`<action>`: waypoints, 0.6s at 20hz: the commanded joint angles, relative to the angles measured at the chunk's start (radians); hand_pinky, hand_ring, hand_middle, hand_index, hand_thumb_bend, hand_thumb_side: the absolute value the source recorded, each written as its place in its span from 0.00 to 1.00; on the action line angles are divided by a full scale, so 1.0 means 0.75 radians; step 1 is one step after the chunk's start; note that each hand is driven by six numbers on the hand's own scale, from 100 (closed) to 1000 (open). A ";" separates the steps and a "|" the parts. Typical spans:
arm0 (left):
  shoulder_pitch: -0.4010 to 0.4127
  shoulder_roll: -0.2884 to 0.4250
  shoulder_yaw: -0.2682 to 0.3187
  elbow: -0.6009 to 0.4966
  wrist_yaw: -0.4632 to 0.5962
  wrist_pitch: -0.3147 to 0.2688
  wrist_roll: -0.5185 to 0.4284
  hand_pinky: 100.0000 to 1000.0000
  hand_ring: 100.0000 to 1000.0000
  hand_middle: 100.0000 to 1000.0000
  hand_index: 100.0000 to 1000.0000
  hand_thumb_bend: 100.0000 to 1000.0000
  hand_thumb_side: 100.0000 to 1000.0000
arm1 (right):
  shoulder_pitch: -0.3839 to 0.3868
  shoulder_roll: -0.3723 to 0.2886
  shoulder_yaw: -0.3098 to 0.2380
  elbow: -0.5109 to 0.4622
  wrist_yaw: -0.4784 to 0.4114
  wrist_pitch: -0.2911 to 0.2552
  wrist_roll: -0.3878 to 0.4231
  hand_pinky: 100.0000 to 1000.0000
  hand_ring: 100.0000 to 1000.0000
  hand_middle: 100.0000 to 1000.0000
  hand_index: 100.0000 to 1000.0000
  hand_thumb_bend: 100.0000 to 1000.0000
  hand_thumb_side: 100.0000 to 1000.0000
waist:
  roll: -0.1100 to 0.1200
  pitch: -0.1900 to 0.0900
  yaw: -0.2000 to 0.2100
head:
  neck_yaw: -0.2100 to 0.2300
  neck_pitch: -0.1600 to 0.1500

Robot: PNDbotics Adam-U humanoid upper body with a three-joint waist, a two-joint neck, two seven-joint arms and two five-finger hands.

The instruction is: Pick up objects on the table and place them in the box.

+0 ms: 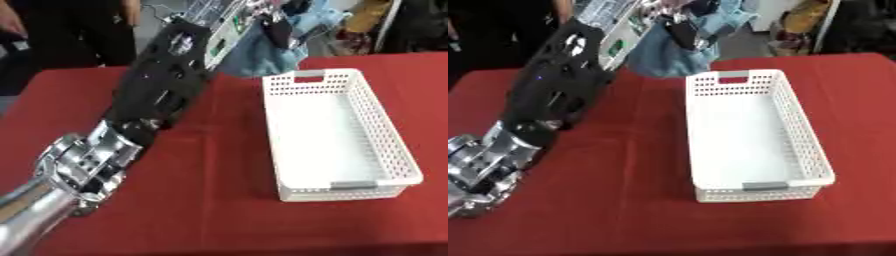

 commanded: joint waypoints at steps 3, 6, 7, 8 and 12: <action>0.007 -0.077 -0.019 0.032 -0.038 -0.031 0.060 0.00 0.00 0.00 0.08 0.00 0.00 | -0.038 -0.003 0.007 -0.021 -0.021 0.000 0.016 0.82 0.84 0.81 0.94 0.00 1.00 | -0.005 -0.006 -0.018 | 0.030 -0.001; 0.036 -0.131 -0.030 0.066 -0.042 -0.050 0.109 0.00 0.00 0.05 0.16 0.00 0.00 | -0.049 0.004 0.012 -0.021 -0.031 0.003 0.022 0.82 0.84 0.81 0.94 0.00 1.00 | -0.003 -0.004 -0.032 | 0.044 -0.001; 0.045 -0.145 -0.038 0.078 -0.050 -0.062 0.117 0.00 0.00 0.29 0.42 0.03 0.00 | -0.051 0.006 0.013 -0.021 -0.034 0.005 0.024 0.82 0.84 0.81 0.94 0.00 1.00 | -0.003 -0.004 -0.035 | 0.047 -0.001; 0.053 -0.158 -0.046 0.091 -0.061 -0.082 0.114 0.00 0.00 0.14 0.28 0.00 0.00 | -0.054 0.008 0.014 -0.021 -0.037 0.006 0.025 0.82 0.84 0.81 0.94 0.00 1.00 | -0.002 -0.004 -0.037 | 0.048 -0.001; 0.092 -0.201 -0.067 0.112 -0.120 -0.180 0.086 0.59 0.67 0.80 0.88 0.58 0.13 | -0.062 0.013 0.019 -0.021 -0.046 0.009 0.032 0.82 0.84 0.81 0.94 0.00 1.00 | -0.001 -0.001 -0.045 | 0.050 -0.001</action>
